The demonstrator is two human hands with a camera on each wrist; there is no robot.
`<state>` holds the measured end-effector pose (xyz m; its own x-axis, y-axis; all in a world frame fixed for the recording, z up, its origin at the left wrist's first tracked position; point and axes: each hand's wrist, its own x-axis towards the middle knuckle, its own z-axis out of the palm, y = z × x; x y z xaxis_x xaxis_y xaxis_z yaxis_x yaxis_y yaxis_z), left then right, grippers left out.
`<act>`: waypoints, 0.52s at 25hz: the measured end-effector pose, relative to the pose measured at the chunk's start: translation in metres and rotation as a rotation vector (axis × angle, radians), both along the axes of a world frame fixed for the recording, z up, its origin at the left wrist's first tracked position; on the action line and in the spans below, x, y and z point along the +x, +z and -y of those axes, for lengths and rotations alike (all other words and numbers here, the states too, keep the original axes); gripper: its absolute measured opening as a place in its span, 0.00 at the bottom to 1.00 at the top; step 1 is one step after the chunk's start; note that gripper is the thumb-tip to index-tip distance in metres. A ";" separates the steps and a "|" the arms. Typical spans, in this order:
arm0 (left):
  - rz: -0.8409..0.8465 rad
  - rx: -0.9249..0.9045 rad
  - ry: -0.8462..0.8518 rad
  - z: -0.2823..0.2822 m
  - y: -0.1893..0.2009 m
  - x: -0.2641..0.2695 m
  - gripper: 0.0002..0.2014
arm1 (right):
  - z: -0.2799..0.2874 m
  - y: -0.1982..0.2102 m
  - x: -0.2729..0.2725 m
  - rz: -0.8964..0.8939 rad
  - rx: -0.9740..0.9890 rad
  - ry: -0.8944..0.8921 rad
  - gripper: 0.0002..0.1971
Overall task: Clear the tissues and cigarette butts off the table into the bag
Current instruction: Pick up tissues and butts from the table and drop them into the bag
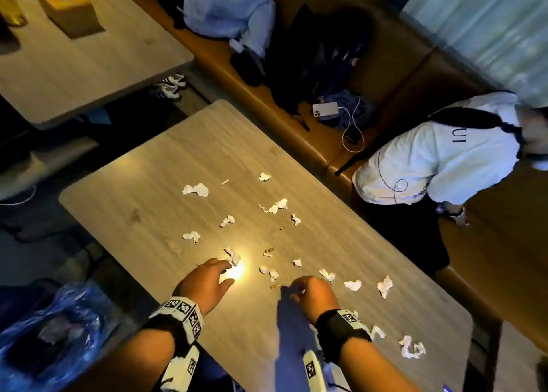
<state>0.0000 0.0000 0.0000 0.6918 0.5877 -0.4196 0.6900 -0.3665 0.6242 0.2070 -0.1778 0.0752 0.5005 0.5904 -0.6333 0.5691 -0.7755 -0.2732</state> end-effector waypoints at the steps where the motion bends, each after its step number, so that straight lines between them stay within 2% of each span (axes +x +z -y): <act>1: 0.004 0.014 -0.064 -0.002 -0.002 0.006 0.18 | -0.012 -0.011 -0.001 0.005 0.017 -0.031 0.09; 5: -0.019 0.066 -0.343 0.005 0.006 0.040 0.19 | -0.045 -0.046 -0.007 0.077 0.030 -0.084 0.05; 7: -0.015 0.057 -0.379 0.003 0.006 0.049 0.19 | -0.057 -0.064 -0.005 0.107 0.019 -0.060 0.04; 13: -0.045 0.048 -0.435 -0.008 -0.002 0.069 0.21 | -0.068 -0.092 0.002 0.133 0.044 0.024 0.08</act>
